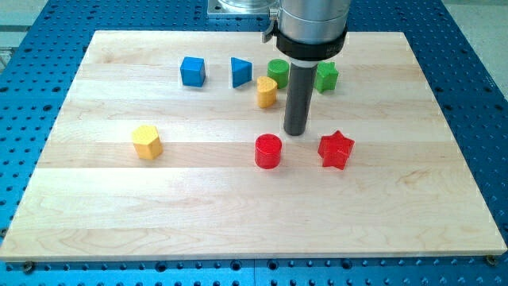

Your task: Separate the red blocks from each other

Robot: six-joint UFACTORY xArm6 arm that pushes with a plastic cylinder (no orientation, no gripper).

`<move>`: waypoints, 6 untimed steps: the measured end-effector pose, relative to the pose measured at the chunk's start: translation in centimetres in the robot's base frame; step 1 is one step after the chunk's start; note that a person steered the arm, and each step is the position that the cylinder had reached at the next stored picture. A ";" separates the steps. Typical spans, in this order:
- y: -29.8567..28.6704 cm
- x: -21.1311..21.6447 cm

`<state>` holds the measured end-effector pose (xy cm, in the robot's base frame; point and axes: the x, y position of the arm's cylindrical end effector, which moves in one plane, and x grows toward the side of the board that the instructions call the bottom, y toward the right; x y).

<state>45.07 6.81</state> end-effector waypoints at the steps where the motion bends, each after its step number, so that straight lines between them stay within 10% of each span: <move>1: 1.7 4.9; 6: 3.3 -8.6</move>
